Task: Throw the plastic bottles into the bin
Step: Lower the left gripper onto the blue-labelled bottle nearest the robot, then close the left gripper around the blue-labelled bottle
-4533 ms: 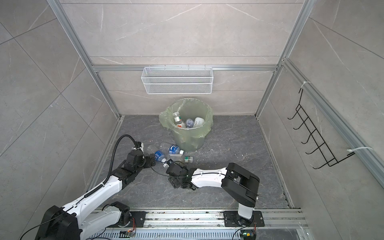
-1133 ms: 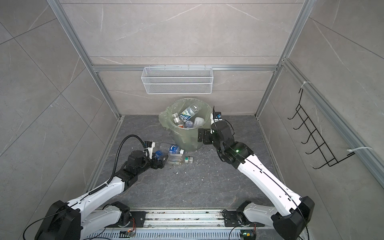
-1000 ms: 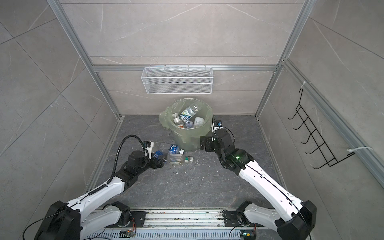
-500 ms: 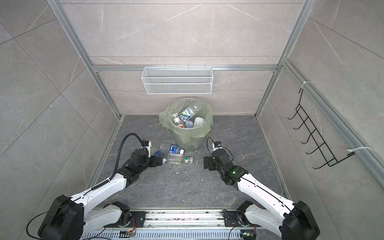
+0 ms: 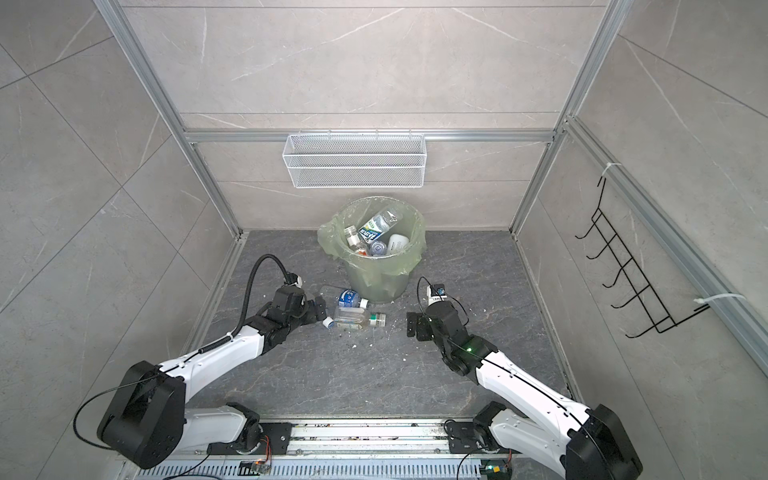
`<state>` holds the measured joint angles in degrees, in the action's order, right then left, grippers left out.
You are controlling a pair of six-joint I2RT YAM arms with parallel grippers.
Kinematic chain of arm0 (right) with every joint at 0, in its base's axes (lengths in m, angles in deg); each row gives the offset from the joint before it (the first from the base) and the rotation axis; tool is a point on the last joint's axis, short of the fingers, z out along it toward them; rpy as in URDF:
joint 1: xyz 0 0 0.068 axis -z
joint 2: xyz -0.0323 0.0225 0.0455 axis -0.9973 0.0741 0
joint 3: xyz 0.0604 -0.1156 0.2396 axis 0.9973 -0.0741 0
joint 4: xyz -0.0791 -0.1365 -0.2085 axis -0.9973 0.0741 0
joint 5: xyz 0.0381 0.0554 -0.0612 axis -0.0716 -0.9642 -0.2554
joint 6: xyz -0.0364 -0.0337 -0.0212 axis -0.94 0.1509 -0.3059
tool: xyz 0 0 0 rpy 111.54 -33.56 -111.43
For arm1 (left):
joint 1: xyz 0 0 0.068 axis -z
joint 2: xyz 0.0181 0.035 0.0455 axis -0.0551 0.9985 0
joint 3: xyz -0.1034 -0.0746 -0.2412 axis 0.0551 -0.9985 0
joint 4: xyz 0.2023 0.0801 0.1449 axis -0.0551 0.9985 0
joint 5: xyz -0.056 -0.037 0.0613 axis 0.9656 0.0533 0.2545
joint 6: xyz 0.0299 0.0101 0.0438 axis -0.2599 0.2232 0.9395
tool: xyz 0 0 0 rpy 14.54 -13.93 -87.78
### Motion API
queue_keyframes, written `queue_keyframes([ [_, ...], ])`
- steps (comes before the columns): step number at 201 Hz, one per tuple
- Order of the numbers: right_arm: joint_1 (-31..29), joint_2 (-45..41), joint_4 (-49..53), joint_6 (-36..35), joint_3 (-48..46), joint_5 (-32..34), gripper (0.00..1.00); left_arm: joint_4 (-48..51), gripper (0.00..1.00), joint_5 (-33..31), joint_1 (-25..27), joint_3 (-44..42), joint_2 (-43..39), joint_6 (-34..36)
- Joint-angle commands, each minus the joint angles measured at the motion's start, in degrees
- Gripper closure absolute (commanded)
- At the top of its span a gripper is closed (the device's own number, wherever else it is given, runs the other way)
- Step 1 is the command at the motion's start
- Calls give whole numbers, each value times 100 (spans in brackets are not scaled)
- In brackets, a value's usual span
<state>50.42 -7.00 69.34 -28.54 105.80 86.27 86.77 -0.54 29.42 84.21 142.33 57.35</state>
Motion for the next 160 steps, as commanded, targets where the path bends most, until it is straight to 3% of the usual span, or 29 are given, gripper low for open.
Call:
queue_keyframes([
  [1, -18, -88, -30, 51, -52, 119, 1, 198, 1, -336, 11, 263, 182, -282],
  [101, -18, 43, -124, -28, -10, -136, 0, 327, 2, -324, -146, 668, 904, -421],
  [160, -20, 146, -134, -20, 16, -167, 0, 368, 5, -246, -235, 447, 859, -458],
])
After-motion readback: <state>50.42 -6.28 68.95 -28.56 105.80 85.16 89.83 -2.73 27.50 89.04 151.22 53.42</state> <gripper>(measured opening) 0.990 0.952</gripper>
